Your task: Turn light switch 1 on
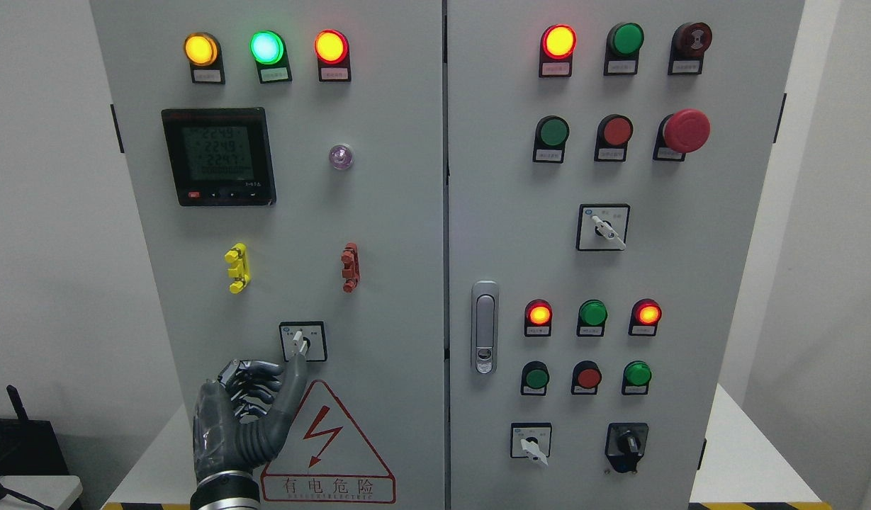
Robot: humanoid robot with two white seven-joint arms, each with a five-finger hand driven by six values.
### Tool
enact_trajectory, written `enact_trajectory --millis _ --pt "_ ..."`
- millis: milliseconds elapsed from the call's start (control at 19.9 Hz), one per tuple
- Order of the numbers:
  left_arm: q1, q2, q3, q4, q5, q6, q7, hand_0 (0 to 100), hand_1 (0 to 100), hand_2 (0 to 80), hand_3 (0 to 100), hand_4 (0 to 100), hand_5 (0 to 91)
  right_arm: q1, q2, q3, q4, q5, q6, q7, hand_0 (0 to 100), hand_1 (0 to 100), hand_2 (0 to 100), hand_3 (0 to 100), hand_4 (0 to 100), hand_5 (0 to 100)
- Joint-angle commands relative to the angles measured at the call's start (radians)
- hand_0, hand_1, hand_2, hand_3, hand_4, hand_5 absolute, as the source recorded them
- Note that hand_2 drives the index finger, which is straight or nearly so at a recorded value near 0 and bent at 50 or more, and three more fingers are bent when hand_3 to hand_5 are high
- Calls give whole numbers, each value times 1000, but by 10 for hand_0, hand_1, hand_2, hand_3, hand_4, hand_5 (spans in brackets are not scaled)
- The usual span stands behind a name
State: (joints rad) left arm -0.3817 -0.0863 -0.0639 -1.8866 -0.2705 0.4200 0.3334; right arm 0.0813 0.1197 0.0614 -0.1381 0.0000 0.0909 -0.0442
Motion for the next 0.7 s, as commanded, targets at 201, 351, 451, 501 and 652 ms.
enact_trajectory --millis 201,351,451,501,652 --pt "-20 -12 -28 0 -52 51 7 100 486 570 745 768 737 0 0 0 0 -18 0 0 120 389 0 0 0 0" --pt "-25 -13 -28 0 -53 57 19 104 484 571 745 768 736 0 0 0 0 -18 0 0 120 389 0 0 0 0" --pt "-29 -13 -28 0 -53 80 19 109 482 571 745 768 736 0 0 0 0 -18 0 0 120 389 0 0 0 0" --pt "-35 -15 -30 0 -53 95 19 110 481 570 745 768 736 0 0 0 0 -17 0 0 120 389 0 0 0 0" --pt "-40 -17 -31 0 -53 108 19 113 480 571 745 771 737 0 0 0 0 -18 0 0 120 389 0 0 0 0"
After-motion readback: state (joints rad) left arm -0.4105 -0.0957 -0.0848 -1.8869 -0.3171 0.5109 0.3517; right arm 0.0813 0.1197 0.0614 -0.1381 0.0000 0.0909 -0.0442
